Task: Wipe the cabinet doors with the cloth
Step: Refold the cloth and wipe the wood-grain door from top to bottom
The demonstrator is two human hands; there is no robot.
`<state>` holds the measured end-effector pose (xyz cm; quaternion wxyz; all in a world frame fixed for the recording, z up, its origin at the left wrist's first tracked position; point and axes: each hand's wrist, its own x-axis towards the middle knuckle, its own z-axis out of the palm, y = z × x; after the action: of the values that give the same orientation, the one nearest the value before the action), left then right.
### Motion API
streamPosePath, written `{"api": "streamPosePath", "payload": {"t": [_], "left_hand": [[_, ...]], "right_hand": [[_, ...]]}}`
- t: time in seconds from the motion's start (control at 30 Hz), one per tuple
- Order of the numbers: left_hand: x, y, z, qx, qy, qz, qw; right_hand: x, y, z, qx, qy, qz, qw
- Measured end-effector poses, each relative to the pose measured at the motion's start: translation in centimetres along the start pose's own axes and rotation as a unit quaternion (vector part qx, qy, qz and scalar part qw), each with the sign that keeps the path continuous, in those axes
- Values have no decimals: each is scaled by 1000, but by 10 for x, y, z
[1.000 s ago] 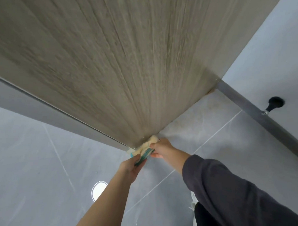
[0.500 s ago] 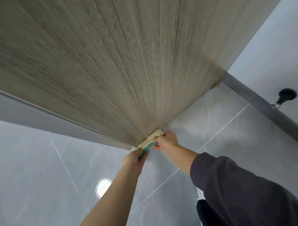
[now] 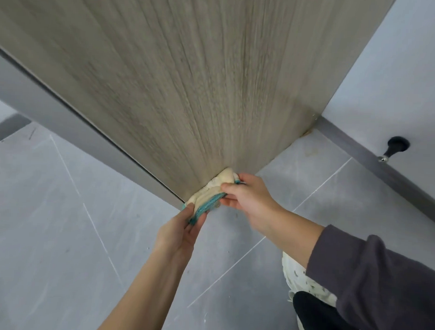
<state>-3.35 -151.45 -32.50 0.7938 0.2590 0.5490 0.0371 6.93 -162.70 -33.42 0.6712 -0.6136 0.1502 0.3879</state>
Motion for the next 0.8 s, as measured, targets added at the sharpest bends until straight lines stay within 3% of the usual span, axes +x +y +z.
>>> {"api": "streamPosePath", "payload": {"t": [0.47,0.7,0.8], "left_hand": [[-152,72,29,-35,-114,80,990],[-201,80,55,-22,-224,246,943],[-199,73,61,-14,-233,287,929]], "right_hand": [[-117,-119,21,17,-115,-142,983],[-162,-170,23,87,-217,-294,927],[-160,-171,15,110,-246,-295,917]]}}
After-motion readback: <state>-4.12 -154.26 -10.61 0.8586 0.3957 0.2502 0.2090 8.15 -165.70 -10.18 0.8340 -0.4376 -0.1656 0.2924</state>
